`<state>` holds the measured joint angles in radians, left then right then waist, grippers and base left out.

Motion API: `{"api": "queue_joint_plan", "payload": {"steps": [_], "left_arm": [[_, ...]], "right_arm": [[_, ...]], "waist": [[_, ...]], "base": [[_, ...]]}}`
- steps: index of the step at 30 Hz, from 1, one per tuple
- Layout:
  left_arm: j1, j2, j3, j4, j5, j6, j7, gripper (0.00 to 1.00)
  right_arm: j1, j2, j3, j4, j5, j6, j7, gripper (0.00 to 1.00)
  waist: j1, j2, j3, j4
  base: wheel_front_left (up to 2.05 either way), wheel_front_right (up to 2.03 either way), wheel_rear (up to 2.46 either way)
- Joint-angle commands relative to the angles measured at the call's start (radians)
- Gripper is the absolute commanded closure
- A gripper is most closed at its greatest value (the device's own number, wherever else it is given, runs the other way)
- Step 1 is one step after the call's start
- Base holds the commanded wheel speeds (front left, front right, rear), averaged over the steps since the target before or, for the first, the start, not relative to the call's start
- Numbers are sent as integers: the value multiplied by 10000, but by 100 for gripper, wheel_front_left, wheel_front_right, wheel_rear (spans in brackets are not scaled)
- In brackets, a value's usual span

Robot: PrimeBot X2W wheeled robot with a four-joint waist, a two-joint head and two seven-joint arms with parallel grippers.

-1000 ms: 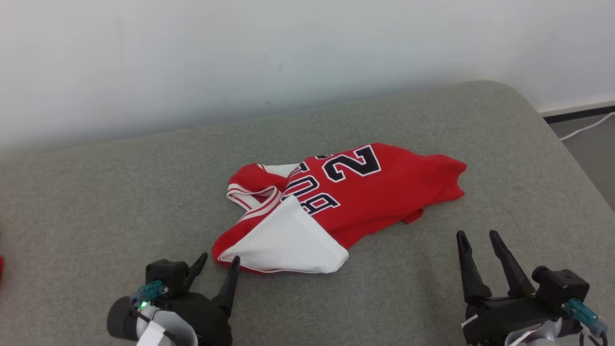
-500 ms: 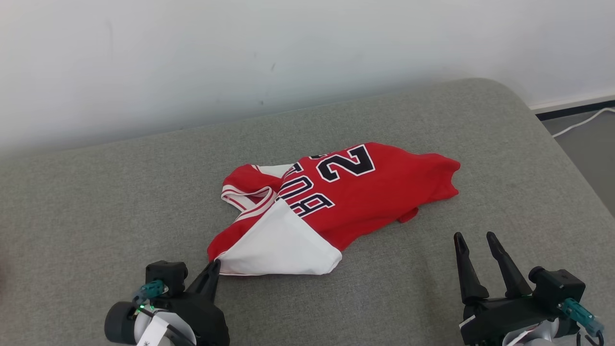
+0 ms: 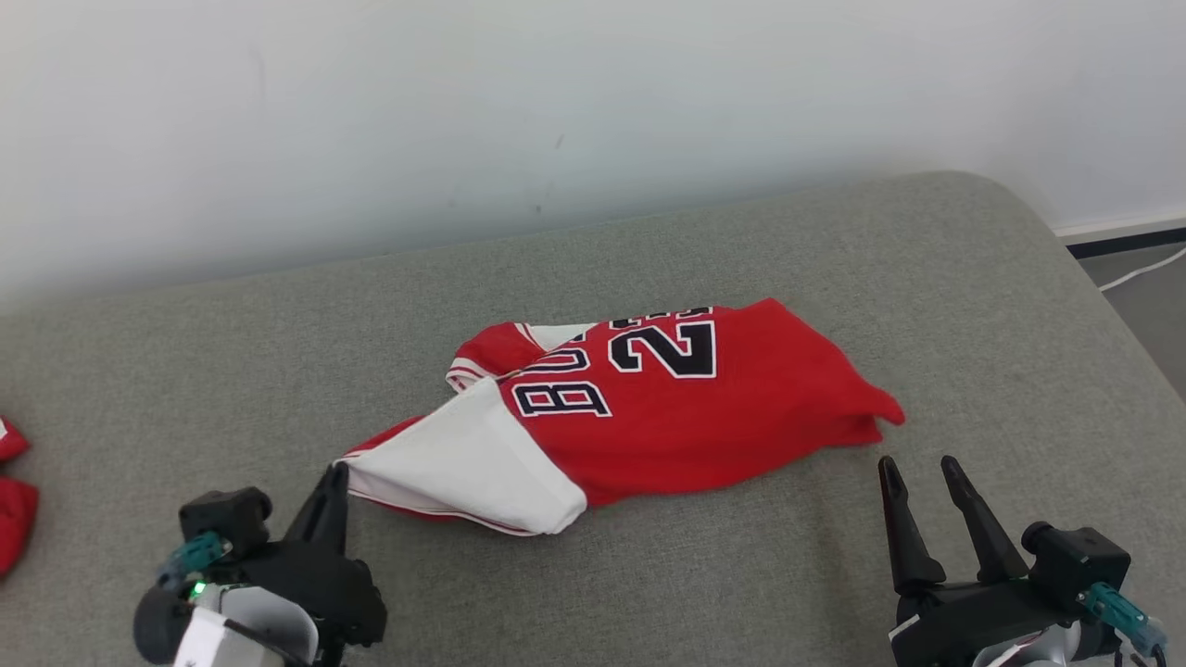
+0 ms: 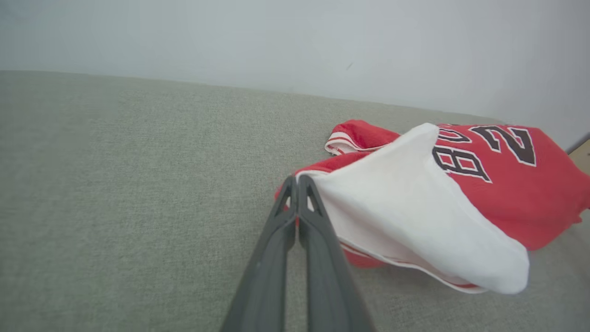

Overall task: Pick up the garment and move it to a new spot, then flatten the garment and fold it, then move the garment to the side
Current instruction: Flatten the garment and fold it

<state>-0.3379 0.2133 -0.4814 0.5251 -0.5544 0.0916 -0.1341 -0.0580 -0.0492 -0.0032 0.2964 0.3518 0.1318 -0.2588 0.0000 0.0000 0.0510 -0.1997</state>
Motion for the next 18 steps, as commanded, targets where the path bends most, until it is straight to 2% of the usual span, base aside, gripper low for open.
{"api": "queue_joint_plan", "payload": {"steps": [1,11,18], "left_arm": [[113,145,140,-95,-111,76,-118,100],[703,574,967,-1070,-489,864,-447,100],[1018,691,1285,-1358,-613,1188,-706,100]], "right_arm": [[32,-25,-39,4,-8,-21,-62,0],[19,-25,-82,-36,-48,-21,-8,0],[-32,-24,-146,-79,-131,-21,91,0]], "waist": [[0,0,-32,75],[0,0,46,478],[0,0,80,741]], "base": [[0,0,0],[0,0,0],[0,0,0]]}}
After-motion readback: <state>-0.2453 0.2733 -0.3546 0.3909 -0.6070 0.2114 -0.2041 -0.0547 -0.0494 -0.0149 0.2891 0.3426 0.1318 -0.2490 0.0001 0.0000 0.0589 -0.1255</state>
